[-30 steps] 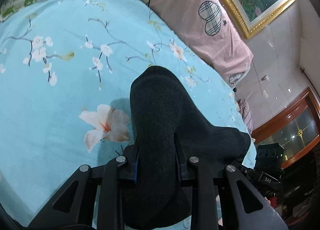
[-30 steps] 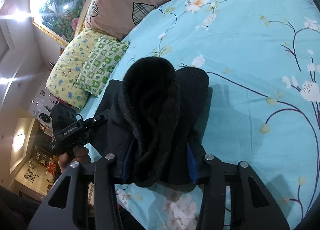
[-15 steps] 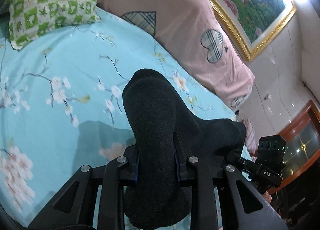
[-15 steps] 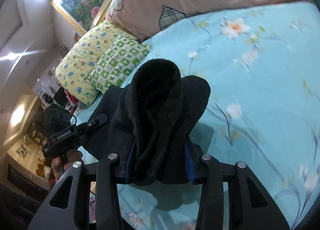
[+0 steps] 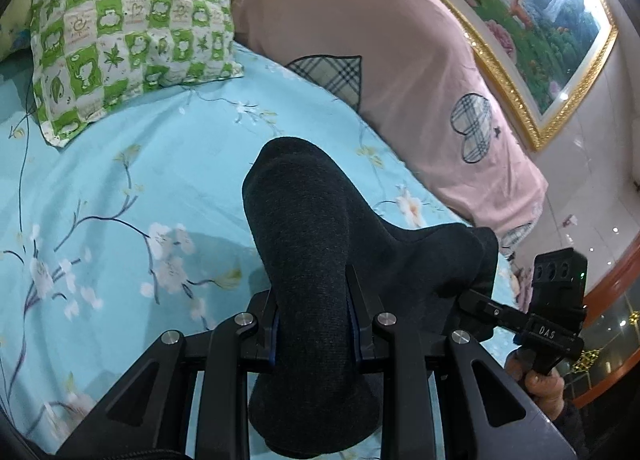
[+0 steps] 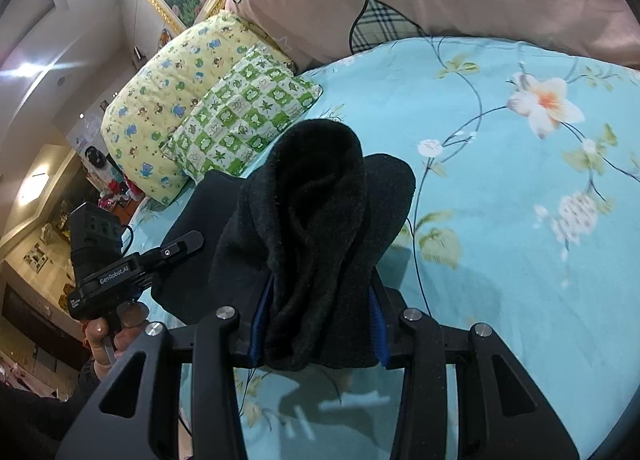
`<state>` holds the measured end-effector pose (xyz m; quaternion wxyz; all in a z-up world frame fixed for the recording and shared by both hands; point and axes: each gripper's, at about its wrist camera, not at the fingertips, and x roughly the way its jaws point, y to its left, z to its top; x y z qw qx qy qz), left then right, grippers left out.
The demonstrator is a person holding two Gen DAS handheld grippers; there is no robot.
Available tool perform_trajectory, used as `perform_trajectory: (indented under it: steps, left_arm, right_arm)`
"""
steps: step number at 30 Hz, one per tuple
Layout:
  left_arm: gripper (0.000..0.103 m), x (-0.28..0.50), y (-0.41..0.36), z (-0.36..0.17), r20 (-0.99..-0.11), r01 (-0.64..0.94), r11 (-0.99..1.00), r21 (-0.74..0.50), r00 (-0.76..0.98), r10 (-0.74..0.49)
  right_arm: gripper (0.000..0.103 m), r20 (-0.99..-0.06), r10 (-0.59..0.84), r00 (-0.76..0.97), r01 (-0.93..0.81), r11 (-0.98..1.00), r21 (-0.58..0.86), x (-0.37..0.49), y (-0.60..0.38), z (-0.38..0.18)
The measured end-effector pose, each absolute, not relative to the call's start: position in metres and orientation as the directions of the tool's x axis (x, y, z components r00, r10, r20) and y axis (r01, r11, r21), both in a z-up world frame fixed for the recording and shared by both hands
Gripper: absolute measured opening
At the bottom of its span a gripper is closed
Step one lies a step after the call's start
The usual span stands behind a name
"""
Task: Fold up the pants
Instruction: 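Press the held edge down onto the bundle and open both grippers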
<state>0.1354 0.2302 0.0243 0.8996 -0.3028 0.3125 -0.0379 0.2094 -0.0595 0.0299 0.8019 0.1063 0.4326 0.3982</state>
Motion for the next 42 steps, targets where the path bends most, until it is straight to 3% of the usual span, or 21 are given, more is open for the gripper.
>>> perform_trajectory:
  steps: [7, 15, 20, 27, 31, 36, 42]
  left_arm:
    - [0.025, 0.143, 0.24, 0.002, -0.584, -0.169, 0.822, -0.544, 0.78, -0.226]
    - [0.036, 0.147, 0.235, -0.016, -0.629, -0.19, 0.852, -0.488, 0.753, -0.192]
    - [0.041, 0.147, 0.23, -0.017, -0.646, -0.212, 0.865, -0.455, 0.747, -0.157]
    - [0.071, 0.13, 0.226, 0.002, -0.653, -0.26, 0.89, -0.374, 0.756, -0.054]
    - [0.08, 0.11, 0.219, 0.018, -0.627, -0.244, 0.909, -0.338, 0.779, -0.024]
    - [0.082, 0.088, 0.199, 0.03, -0.621, -0.256, 0.938, -0.234, 0.782, 0.059]
    - [0.083, 0.074, 0.177, 0.032, -0.624, -0.264, 0.954, -0.144, 0.772, 0.119]
  right_arm:
    - [0.045, -0.643, 0.719, 0.263, -0.558, 0.657, 0.507, 0.23, -0.042, 0.009]
    - [0.075, -0.66, 0.696, 0.283, -0.494, 0.695, 0.522, 0.25, -0.071, -0.019]
    - [0.077, -0.645, 0.71, 0.283, -0.467, 0.689, 0.554, 0.253, -0.081, -0.033]
    - [0.078, -0.635, 0.708, 0.309, -0.483, 0.692, 0.536, 0.243, -0.078, -0.018]
    - [0.082, -0.606, 0.724, 0.329, -0.512, 0.676, 0.53, 0.228, -0.078, 0.0]
    - [0.096, -0.58, 0.721, 0.378, -0.562, 0.677, 0.475, 0.199, -0.076, 0.021]
    - [0.099, -0.596, 0.683, 0.422, -0.616, 0.699, 0.364, 0.169, -0.068, 0.027]
